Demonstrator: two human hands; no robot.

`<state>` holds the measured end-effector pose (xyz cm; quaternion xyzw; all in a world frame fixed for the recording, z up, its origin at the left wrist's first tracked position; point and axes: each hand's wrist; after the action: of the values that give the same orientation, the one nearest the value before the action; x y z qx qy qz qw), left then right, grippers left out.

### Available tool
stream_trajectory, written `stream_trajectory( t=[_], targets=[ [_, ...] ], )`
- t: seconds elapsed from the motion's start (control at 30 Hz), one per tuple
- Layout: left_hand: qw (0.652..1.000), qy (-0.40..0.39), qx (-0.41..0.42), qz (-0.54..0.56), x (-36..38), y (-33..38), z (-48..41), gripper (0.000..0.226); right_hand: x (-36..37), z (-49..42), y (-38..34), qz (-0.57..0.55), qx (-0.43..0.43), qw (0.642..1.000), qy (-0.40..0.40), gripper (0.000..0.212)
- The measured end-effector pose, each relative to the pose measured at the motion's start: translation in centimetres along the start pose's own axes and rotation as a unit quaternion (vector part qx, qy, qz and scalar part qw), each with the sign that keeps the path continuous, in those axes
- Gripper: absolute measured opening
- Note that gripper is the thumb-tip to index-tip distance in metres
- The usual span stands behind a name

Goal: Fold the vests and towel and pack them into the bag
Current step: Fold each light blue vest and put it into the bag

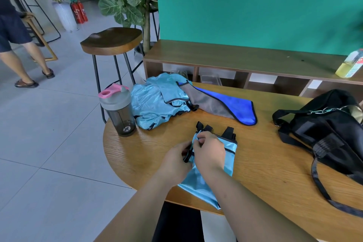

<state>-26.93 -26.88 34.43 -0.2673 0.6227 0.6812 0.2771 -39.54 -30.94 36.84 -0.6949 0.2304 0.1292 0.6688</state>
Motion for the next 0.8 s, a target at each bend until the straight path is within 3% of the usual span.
stream_trajectory(
  t=[0.2,0.3,0.43,0.53,0.67,0.73,0.8],
  targets=[
    [1.0,-0.004,-0.023,0.002,0.1,-0.2,0.4,0.075,0.6,0.3,0.8,0.003,-0.005,0.999,-0.039,0.025],
    [1.0,0.018,-0.017,0.002,0.0,0.2,0.7,0.062,0.2,0.2,1.4,-0.006,-0.006,0.997,-0.072,0.037],
    [0.981,0.119,0.094,-0.123,-0.7,1.7,1.0,0.064,-1.2,0.5,2.1,0.007,-0.019,0.991,-0.131,0.049],
    [0.97,0.092,0.158,-0.158,-0.6,3.1,0.5,0.063,-2.5,0.8,3.1,0.017,-0.046,0.986,-0.157,0.037],
    [0.966,0.06,0.14,-0.208,0.1,2.4,-0.7,0.047,-4.1,1.4,4.1,-0.013,-0.067,0.973,-0.22,0.053],
    [0.951,0.052,0.172,-0.252,0.9,1.3,-1.2,0.043,-5.0,1.9,4.7,0.05,-0.119,0.97,-0.205,0.056],
    [0.94,0.06,0.19,-0.277,1.3,0.5,-1.1,0.044,-5.6,2.3,5.6,0.095,-0.195,0.967,-0.132,0.06]
  ],
)
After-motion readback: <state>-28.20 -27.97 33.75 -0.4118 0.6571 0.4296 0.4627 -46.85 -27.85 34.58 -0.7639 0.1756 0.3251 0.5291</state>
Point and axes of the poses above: each hand's wrist, its own z-axis away from the middle knuckle, its own x-axis out of the palm, y = z × x, and after that the axes turned 15 degrees about -z, right-handed
